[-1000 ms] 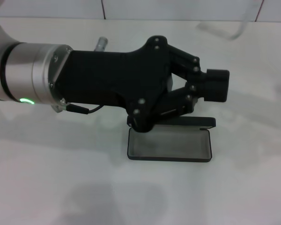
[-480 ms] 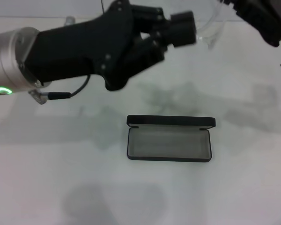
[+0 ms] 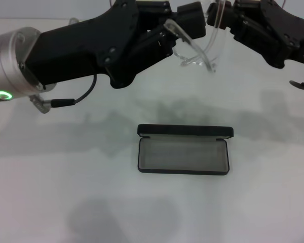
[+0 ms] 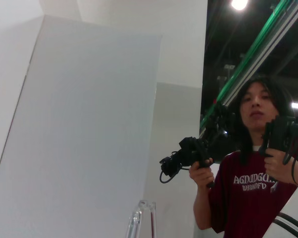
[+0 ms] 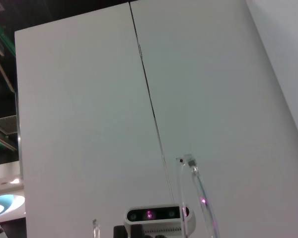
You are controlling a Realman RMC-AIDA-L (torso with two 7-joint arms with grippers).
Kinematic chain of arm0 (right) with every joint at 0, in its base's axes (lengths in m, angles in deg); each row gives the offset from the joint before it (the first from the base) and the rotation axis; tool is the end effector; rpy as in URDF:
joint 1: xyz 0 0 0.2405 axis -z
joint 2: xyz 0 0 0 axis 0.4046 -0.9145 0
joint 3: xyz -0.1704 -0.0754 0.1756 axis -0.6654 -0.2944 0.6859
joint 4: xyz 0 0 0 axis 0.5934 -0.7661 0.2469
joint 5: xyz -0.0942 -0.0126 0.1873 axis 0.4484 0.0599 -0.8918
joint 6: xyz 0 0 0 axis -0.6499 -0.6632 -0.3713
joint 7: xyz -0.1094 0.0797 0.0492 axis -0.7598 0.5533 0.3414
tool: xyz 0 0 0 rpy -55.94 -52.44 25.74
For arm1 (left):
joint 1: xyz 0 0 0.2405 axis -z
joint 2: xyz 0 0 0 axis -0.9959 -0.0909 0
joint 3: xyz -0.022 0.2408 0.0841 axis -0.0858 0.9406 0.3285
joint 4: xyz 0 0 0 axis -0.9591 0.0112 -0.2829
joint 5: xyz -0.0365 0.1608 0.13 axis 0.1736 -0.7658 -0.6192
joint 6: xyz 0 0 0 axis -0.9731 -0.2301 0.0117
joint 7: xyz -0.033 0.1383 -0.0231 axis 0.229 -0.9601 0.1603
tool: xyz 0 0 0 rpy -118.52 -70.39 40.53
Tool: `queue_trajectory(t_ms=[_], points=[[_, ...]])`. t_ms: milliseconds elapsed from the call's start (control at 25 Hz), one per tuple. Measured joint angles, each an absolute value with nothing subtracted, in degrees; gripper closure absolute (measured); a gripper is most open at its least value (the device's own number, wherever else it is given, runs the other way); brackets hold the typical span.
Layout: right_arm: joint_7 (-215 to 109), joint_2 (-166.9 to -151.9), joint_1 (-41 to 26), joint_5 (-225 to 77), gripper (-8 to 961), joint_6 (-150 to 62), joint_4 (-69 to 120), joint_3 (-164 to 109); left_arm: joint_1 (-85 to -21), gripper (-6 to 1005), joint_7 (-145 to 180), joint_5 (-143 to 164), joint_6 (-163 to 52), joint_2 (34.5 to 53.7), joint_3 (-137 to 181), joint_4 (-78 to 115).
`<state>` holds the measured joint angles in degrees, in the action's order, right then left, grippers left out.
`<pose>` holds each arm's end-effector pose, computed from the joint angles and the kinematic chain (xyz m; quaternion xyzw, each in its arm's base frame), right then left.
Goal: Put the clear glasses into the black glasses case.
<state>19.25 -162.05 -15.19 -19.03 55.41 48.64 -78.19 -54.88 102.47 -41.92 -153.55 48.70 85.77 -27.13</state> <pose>0.1470 0.3357 0.0340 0.8419 -0.0621 -0.5359 0.0099 -0.1233 0.3021 0.0325 0.8430 0.0455 0.5319 0.0657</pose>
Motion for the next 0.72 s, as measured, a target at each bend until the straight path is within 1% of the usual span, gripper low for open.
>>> queue_trajectory(t_ms=[400,720], points=[[19.0,-162.03,-12.3,-26.2,894,60.3,48.6,-77.7,-55.5,912,103.9,-42.2,-154.4,48.63,86.7,-26.6],[18.2,-161.95,-10.3,-30.3,894,59.8,48.5,-77.7,-53.9,912,103.9,-43.5,-156.8,48.59,90.2,-27.6]])
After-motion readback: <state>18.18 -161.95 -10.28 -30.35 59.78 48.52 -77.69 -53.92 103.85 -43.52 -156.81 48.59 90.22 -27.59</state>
